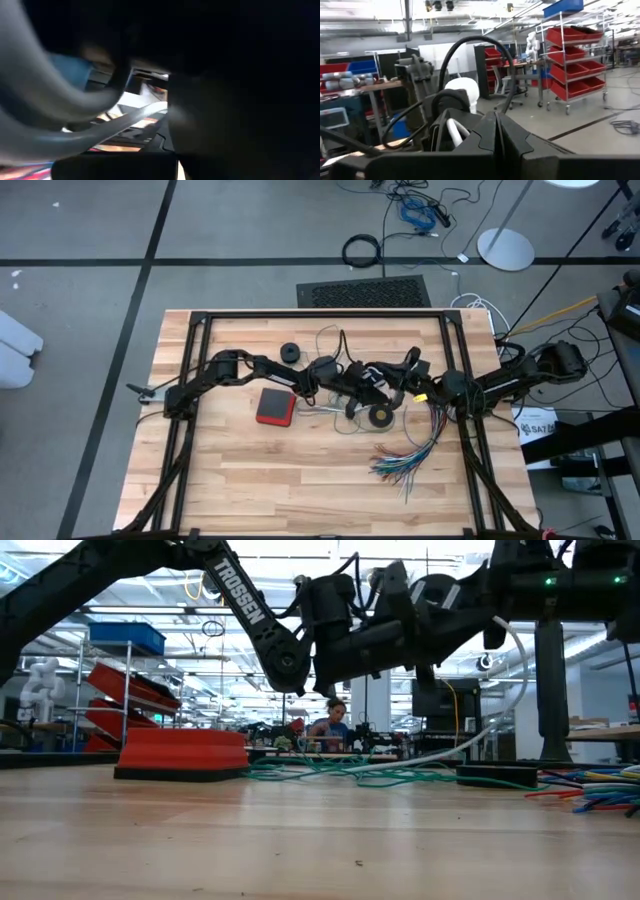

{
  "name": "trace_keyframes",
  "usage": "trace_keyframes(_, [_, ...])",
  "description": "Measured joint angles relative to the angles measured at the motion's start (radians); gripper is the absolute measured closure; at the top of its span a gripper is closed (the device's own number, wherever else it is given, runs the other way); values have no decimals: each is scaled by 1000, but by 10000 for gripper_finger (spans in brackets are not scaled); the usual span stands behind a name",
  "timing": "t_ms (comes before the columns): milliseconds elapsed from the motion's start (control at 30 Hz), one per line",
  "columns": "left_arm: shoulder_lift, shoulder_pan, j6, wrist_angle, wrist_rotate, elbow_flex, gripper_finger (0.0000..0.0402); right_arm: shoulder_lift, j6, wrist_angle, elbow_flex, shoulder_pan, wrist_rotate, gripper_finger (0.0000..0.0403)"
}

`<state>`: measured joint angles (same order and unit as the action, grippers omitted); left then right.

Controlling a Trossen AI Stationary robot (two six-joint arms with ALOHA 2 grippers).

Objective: Coiling cords
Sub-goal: Coil the white wire cable on the spool

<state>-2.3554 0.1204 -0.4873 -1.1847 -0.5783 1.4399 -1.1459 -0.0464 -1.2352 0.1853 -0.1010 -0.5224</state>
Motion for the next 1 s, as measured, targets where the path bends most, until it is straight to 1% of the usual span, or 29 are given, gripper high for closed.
trace_keyframes(133, [0, 2, -32, -8, -58, 0, 401, 0, 56, 1, 1, -38, -41, 403])
trace_keyframes(233, [0, 3, -52, -6, -50, 0, 401, 4, 157, -10, 1, -83, -117, 403])
trace_keyframes(333, [0, 2, -57, -19, -4, -5, 401, 6, 262, -21, 1, -140, -213, 403])
trace_keyframes(400, [0, 11, -58, -29, 5, -6, 401, 6, 353, -34, 1, -187, -301, 403])
trace_keyframes(467, [0, 20, -58, -38, 5, -6, 401, 7, 464, -91, 1, -226, -388, 403])
trace_keyframes(533, [0, 27, -58, -40, 7, -6, 401, 11, 567, -145, 1, -255, -434, 403])
trace_keyframes(600, [0, 33, -58, -40, 12, -6, 401, 22, 638, -167, 1, -273, -473, 403])
trace_keyframes(700, [0, 37, -66, -61, 14, -6, 401, 36, 658, -121, 1, -289, -521, 403])
trace_keyframes(833, [0, 40, -82, -70, 10, 15, 401, 41, 601, -12, 1, -294, -533, 403])
trace_keyframes(933, [2, 41, -84, -68, 0, 19, 401, 41, 590, 0, 1, -295, -575, 403])
trace_keyframes(1000, [2, 41, -104, -66, -24, 19, 401, 48, 601, 3, 0, -305, -601, 403])
